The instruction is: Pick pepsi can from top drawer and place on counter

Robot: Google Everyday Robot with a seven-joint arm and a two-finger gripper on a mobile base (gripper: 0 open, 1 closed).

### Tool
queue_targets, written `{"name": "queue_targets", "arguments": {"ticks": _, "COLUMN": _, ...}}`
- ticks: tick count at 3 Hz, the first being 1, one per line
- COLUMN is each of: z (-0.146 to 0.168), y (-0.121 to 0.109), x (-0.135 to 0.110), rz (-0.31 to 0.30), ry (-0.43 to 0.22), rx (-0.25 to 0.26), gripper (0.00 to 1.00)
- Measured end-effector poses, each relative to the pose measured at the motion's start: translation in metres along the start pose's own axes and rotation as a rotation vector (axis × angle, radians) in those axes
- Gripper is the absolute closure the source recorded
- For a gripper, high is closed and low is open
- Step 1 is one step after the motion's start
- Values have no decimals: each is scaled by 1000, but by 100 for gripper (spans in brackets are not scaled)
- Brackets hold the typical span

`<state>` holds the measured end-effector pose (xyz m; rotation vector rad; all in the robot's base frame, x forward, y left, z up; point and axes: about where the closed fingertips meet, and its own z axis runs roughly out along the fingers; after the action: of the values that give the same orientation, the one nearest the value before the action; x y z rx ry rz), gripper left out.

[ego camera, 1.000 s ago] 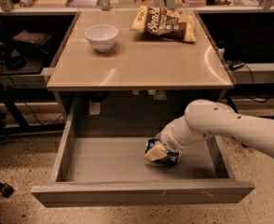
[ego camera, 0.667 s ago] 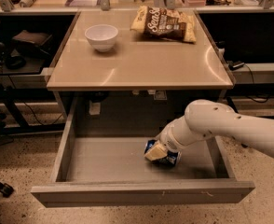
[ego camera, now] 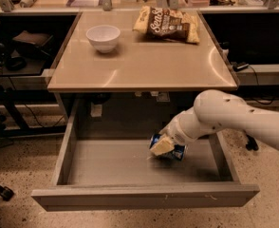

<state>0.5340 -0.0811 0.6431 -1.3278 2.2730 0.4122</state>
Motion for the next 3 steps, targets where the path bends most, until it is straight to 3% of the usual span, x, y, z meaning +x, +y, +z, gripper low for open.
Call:
{"name": "queue_targets", "arguments": {"ticks": 1, "z": -52, "y": -38, "x": -29, "rz": -48, "ry": -32, "rx": 24, "gripper": 100}}
{"name": "queue_targets", "arguments": {"ticks": 3, "z": -166, "y": -94, "x": -91, "rz": -52, "ry": -72, "rx": 30, "gripper": 100}}
